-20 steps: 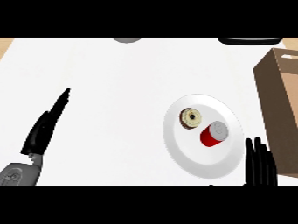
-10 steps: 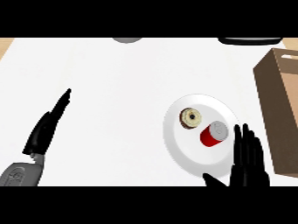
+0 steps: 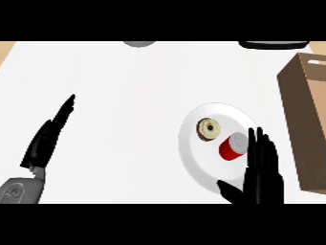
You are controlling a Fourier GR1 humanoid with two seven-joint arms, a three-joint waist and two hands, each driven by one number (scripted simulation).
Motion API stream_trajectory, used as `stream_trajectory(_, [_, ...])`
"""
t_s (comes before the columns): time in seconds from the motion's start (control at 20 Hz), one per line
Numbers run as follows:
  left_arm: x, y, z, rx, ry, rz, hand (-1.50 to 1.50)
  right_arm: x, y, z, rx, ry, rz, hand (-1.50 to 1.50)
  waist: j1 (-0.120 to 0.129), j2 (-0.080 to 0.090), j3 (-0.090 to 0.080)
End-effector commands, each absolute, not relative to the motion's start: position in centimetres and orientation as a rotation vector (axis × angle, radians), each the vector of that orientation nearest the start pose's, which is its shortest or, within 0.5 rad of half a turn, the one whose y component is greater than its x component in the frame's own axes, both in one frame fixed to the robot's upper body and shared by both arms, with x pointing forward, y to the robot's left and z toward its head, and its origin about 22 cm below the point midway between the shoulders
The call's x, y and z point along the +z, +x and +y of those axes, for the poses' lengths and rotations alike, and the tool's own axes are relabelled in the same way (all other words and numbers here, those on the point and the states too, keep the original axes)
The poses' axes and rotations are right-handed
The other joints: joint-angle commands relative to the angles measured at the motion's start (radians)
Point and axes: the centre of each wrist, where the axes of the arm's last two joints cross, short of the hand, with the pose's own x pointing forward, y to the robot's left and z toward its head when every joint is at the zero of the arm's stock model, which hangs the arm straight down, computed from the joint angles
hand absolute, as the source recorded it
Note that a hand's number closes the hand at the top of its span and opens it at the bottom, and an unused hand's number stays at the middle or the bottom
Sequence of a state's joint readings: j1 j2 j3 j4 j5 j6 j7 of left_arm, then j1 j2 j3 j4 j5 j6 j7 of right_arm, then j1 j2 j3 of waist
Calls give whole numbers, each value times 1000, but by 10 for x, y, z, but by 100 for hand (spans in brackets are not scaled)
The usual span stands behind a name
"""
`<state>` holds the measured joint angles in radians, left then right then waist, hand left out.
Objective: Pick the can from the plate and place it in the cardboard box
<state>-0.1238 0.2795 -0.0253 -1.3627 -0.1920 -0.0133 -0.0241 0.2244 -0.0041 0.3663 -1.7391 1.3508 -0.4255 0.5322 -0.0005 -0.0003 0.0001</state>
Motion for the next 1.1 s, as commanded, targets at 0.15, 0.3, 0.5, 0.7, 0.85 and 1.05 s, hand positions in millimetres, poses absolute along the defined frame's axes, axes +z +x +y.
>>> stream_trajectory(0.15, [-2, 268, 280, -408, 329, -1492, 0, -20, 202, -155, 563, -1186, -1309, -150, 1, 0, 0])
stream_trajectory(0.3, [-14, 289, 268, -428, 301, -1471, 0, -10, 218, -170, 548, -1157, -1320, -150, -3, 1, 0])
stream_trajectory(0.5, [-16, 268, 296, -397, 310, -1451, 0, -19, 212, -172, 541, -1161, -1321, -150, 0, 0, 0])
stream_trajectory(0.7, [4, 270, 299, -413, 334, -1472, 0, -34, 215, -179, 592, -1134, -1302, -150, 1, 0, 0])
stream_trajectory(0.85, [-10, 266, 268, -417, 338, -1464, 0, -31, 207, -149, 631, -1300, -1330, 150, 1, -1, 0])
stream_trajectory(1.05, [-4, 257, 305, -407, 315, -1457, 0, -34, 231, -171, 616, -1391, -1381, 150, 7, 0, 0])
